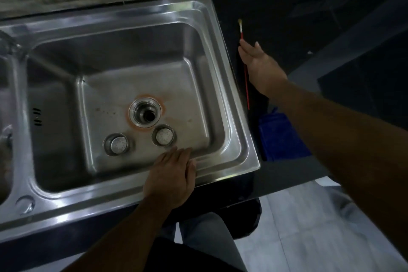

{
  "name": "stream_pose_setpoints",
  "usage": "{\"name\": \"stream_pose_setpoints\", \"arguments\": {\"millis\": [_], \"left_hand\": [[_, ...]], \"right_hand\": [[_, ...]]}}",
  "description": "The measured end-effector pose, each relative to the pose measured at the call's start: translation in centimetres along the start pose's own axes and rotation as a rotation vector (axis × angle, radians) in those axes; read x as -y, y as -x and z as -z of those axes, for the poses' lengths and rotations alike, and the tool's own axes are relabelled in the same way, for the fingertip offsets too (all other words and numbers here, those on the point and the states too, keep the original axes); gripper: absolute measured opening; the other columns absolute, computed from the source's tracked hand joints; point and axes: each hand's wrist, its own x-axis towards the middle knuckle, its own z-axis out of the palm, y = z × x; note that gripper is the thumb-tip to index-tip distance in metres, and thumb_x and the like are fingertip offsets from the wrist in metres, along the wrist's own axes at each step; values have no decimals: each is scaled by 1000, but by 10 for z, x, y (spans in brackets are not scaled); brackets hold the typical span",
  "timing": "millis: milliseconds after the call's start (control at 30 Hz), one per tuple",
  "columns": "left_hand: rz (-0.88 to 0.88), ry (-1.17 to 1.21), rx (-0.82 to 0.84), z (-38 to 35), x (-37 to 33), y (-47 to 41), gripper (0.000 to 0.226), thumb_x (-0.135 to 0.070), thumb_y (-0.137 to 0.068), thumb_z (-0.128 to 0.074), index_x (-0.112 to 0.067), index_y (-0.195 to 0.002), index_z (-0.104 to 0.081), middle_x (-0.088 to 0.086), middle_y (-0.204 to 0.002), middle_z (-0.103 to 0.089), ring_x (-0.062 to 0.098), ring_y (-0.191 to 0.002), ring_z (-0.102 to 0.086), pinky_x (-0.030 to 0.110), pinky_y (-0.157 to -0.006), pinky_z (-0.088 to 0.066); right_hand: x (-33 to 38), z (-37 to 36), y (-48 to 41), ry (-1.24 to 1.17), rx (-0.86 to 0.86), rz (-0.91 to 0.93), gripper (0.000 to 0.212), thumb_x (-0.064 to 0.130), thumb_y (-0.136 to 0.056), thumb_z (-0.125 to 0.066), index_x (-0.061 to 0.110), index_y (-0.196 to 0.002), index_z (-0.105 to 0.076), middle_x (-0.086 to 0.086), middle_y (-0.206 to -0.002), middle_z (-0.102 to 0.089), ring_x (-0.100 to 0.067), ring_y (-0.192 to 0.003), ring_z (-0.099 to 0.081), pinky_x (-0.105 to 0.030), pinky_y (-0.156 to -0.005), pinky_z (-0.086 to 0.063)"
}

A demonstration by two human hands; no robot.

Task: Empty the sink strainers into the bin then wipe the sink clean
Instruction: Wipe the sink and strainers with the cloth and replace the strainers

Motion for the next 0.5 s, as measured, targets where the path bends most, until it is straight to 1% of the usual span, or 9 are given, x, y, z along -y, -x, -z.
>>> {"name": "stream_pose_setpoints", "arguments": {"millis": [67, 100, 167, 233, 300, 400, 500], "left_hand": [[9, 6, 9, 1, -1, 0, 48, -38, -101, -37, -13, -136, -59, 6, -129, -67, 28, -123, -61, 40, -109, -44], [18, 6, 6, 1, -2, 0, 48, -38, -101, -37, -13, -136, -59, 7, -129, -67, 28, -123, -61, 40, -109, -45], [32, 5, -3, 2, -2, 1, 48, -38, -101, -39, -13, -137, -59, 9, -131, -67, 29, -124, -60, 39, -109, -44], [42, 13, -1, 2, -3, 2, 48, -37, -102, -40, -12, -138, -58, 11, -135, -65, 29, -128, -58, 39, -112, -42], [49, 20, -3, 2, -3, 3, 48, -36, -102, -41, -11, -139, -57, 11, -136, -64, 29, -130, -56, 38, -113, -40], [72, 10, 25, 3, -4, 2, 50, -39, -104, -38, -14, -145, -50, 10, -144, -58, 27, -137, -50, 36, -117, -34], [84, 20, 31, 4, -7, 3, 53, -40, -105, -36, -13, -149, -45, 11, -150, -52, 26, -142, -43, 36, -121, -28]], "right_hand": [[-3, -3, -2, 65, 31, -25, 69, -6, -96, -44, 12, -159, -21, 0, -169, -9, -31, -154, -18, -48, -120, -31], [-3, -3, -3, 97, 53, -35, 75, -7, -94, -46, 14, -159, -16, 3, -169, -4, -31, -154, -18, -47, -119, -35], [-2, -3, -1, 68, 63, -50, 82, -10, -92, -46, 19, -160, -10, 5, -169, 1, -29, -154, -20, -46, -120, -34], [3, -4, 10, -46, 0, -107, 88, -14, -89, -47, 23, -161, -13, 8, -169, -4, -29, -153, -22, -44, -121, -32], [10, -4, 29, -110, -67, -125, 85, -16, -89, -48, 22, -160, -19, 6, -169, -10, -28, -153, -22, -44, -122, -31], [20, -5, 67, -166, -139, -103, 72, -12, -93, -45, 14, -158, -28, -2, -167, -19, -26, -154, -21, -44, -123, -29], [28, -6, 108, -229, -179, -119, 67, -11, -93, -43, 12, -155, -34, -3, -166, -25, -24, -154, -22, -40, -125, -26]]}}
